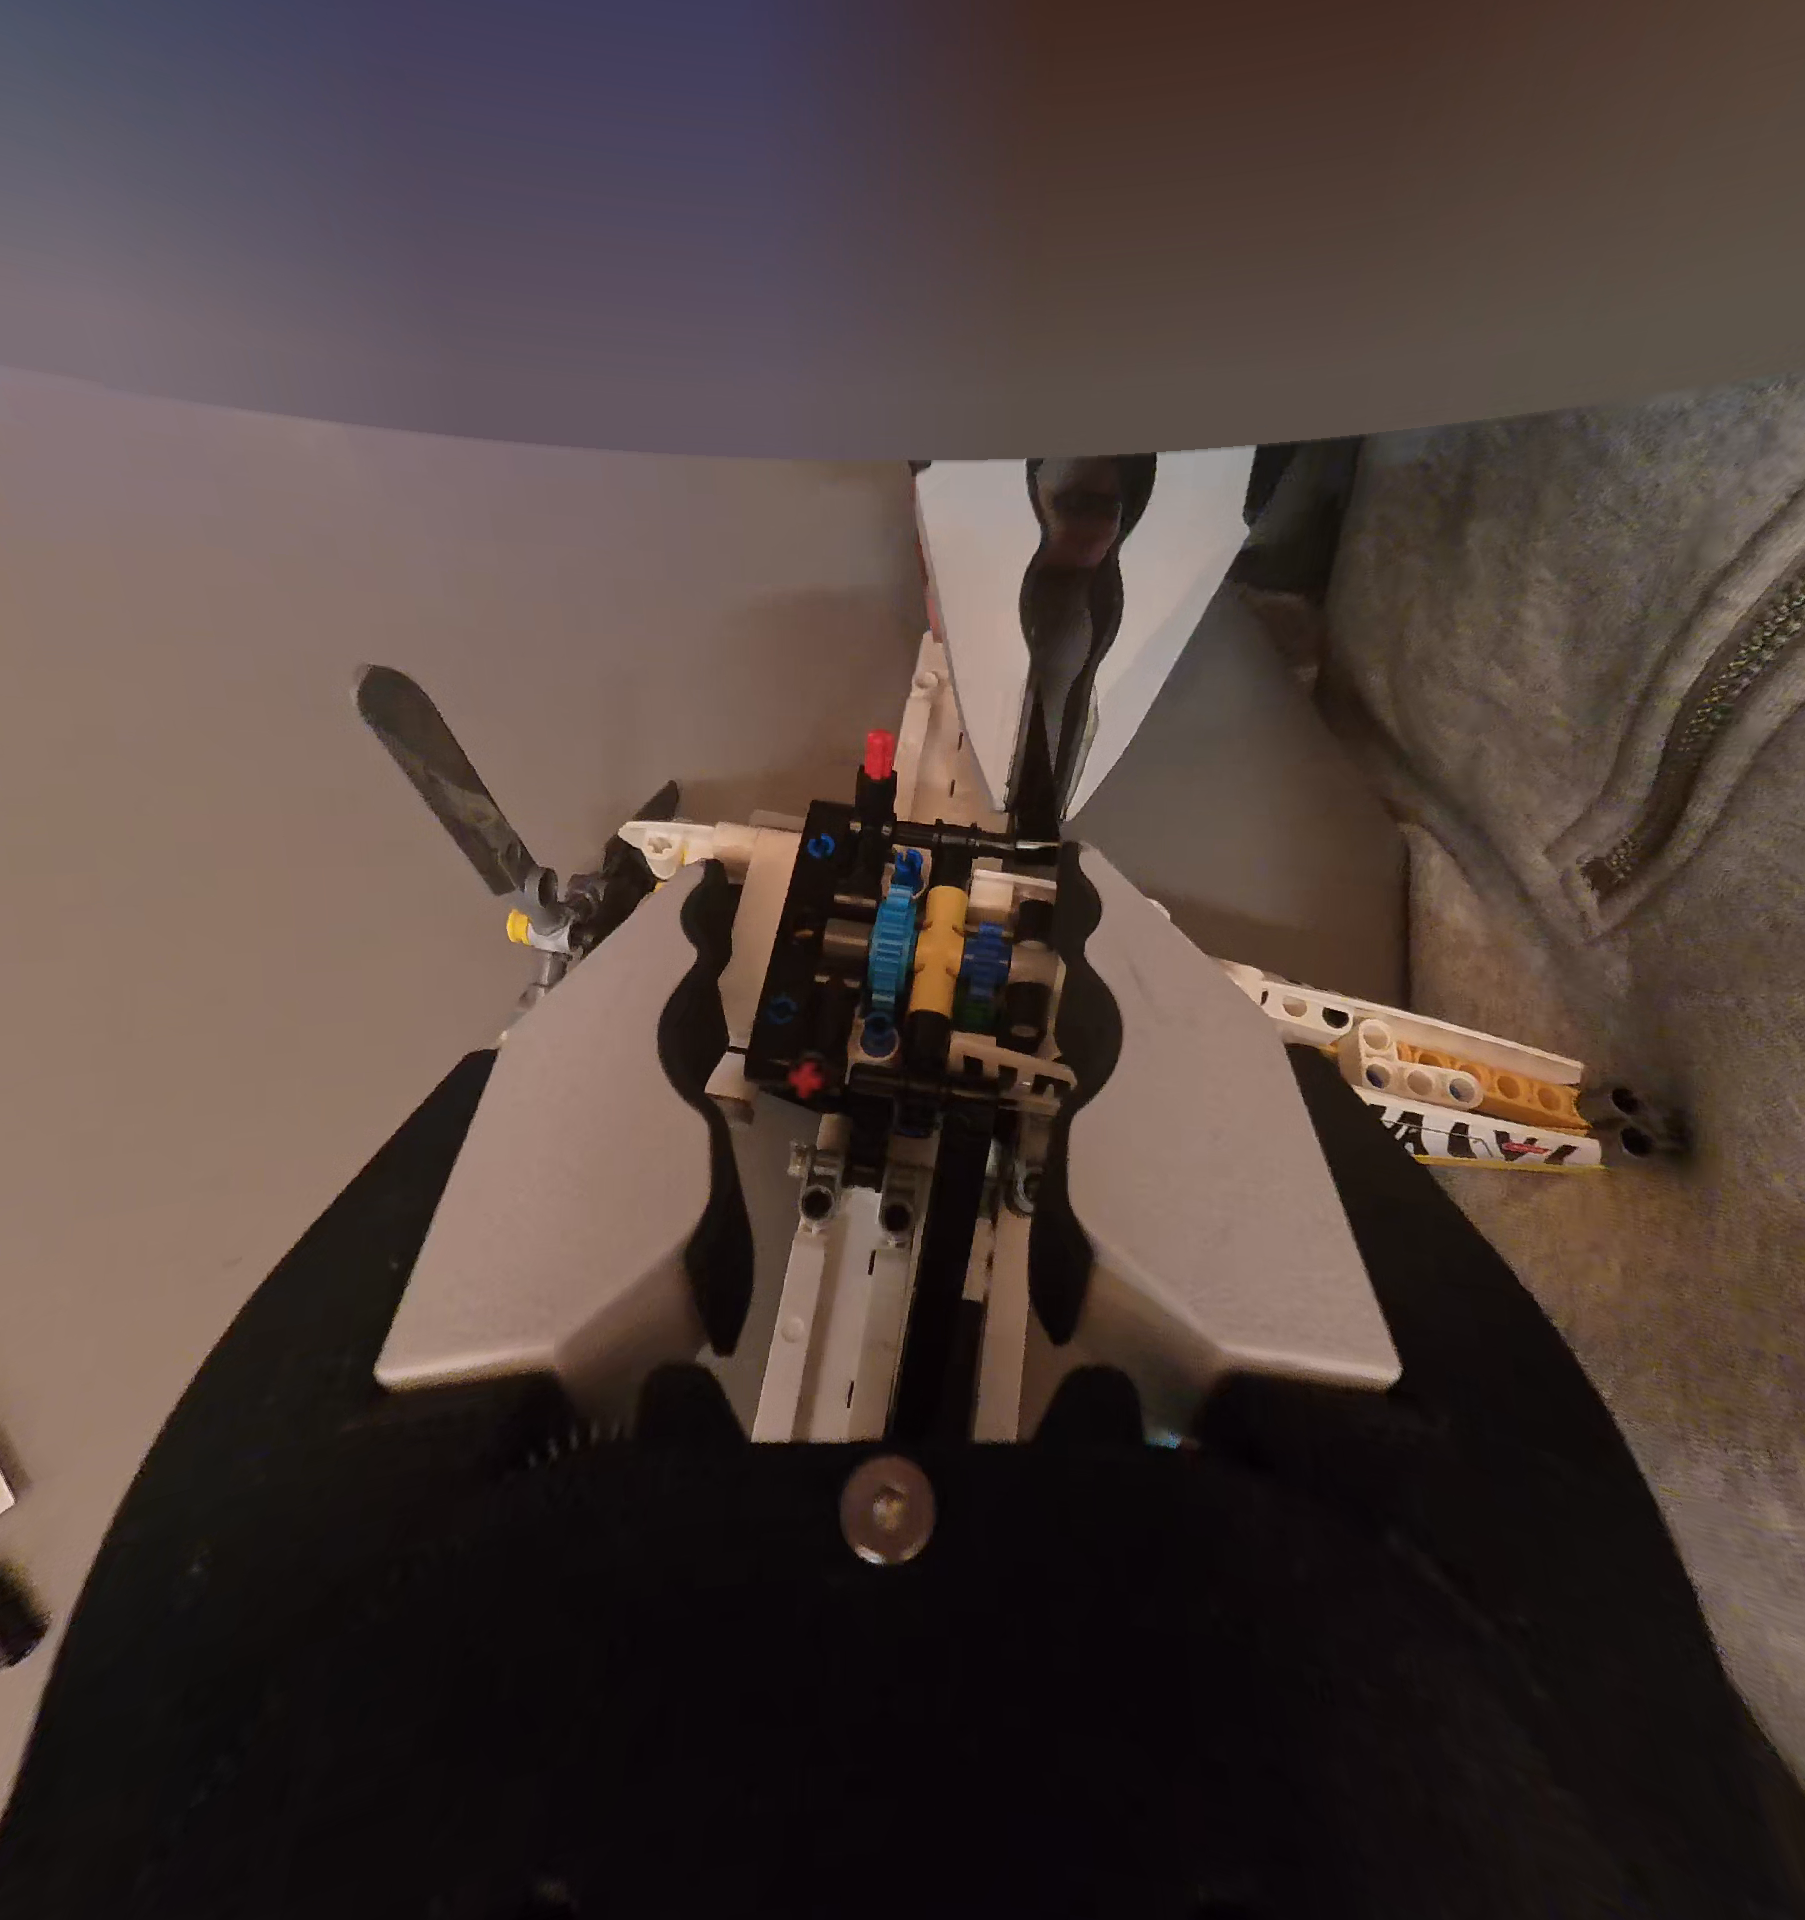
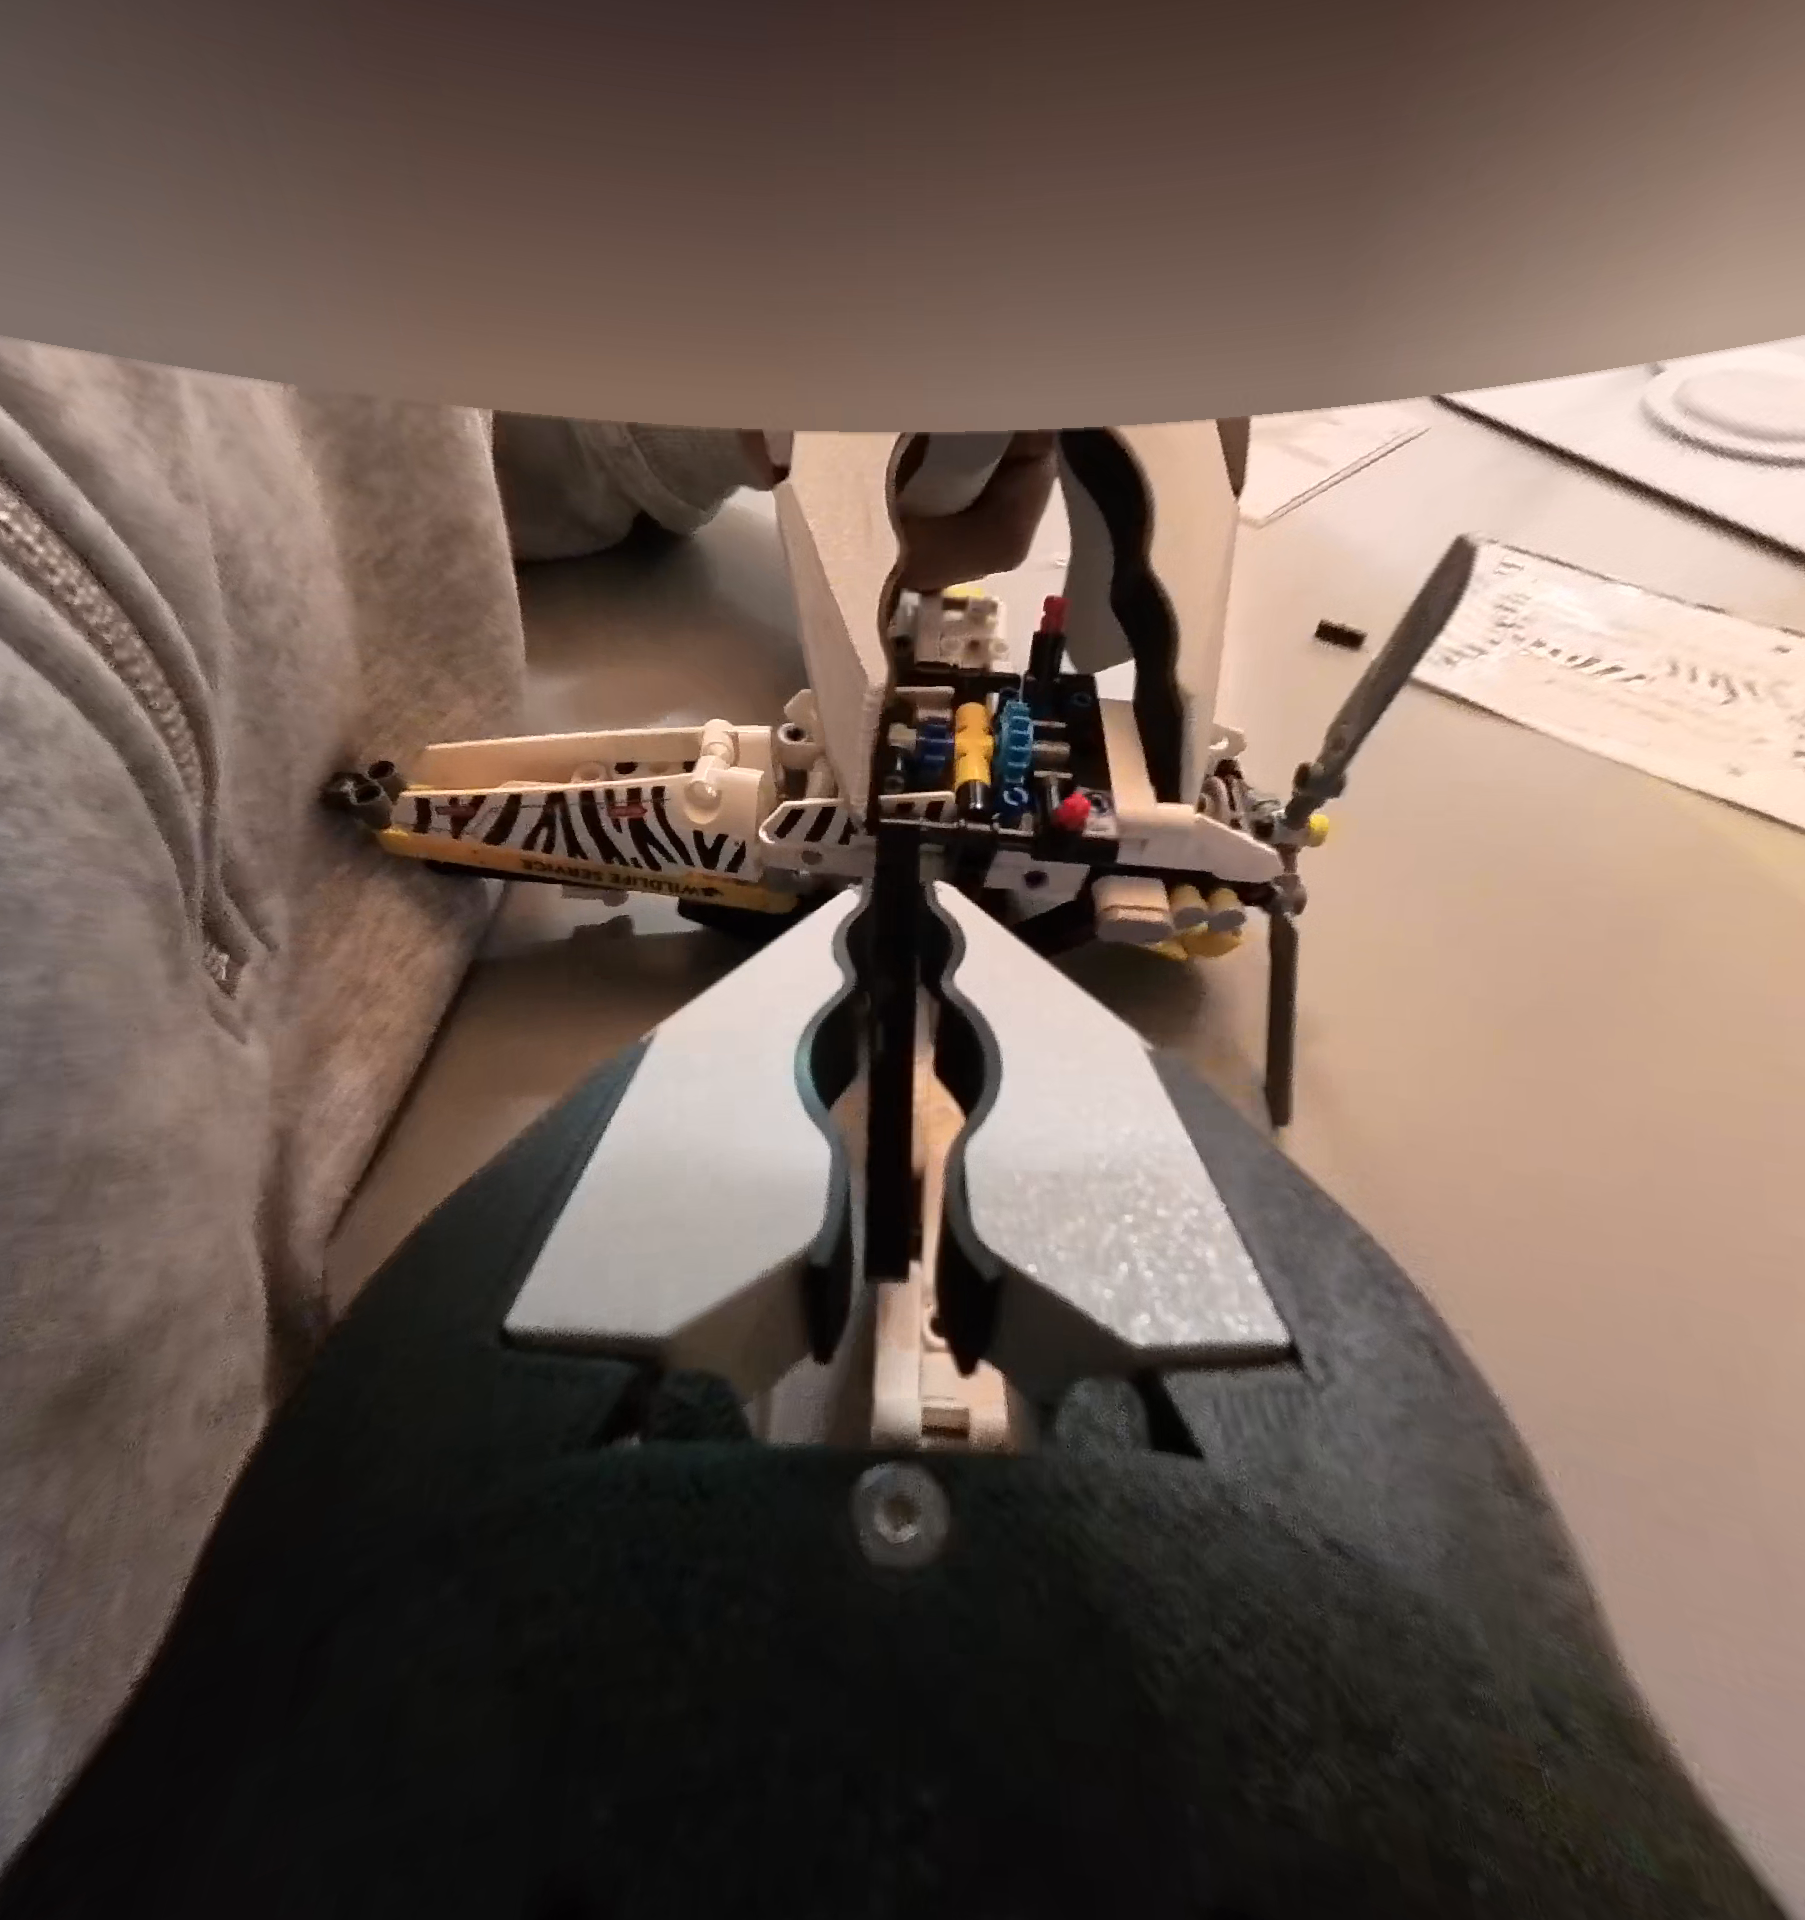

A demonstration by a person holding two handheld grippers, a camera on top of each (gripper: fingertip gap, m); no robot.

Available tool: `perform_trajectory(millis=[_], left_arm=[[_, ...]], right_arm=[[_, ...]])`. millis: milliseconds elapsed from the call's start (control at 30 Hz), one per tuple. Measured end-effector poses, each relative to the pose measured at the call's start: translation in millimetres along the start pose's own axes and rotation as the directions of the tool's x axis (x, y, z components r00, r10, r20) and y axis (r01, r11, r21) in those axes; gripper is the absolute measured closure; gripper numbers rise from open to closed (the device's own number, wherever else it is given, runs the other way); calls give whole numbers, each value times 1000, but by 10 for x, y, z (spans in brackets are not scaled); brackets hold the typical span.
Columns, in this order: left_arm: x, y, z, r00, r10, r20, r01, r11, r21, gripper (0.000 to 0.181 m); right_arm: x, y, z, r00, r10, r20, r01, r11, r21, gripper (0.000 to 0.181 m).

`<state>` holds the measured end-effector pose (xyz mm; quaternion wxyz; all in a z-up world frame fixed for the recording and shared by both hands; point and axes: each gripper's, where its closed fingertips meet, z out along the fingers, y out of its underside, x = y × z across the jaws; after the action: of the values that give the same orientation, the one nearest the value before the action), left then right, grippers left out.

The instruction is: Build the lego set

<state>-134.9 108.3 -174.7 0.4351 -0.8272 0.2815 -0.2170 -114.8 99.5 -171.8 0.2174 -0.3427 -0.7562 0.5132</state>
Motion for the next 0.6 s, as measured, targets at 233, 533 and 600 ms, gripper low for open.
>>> perform_trajectory(millis=[233,533,600], left_arm=[[-2,-3,-2,999,5,43,-3,999,-45,115],[-7,15,-282,967,-62,246,94,988,-122,93],[48,-89,-408,938,-137,318,151,988,-21,94]], right_arm=[[-15,10,-8,1000,13,-1,-13,1000,-6,175],[-111,30,-156,983,-133,-128,121,988,-96,175],[-195,-87,-219,959,-207,-193,198,978,-64,176]])
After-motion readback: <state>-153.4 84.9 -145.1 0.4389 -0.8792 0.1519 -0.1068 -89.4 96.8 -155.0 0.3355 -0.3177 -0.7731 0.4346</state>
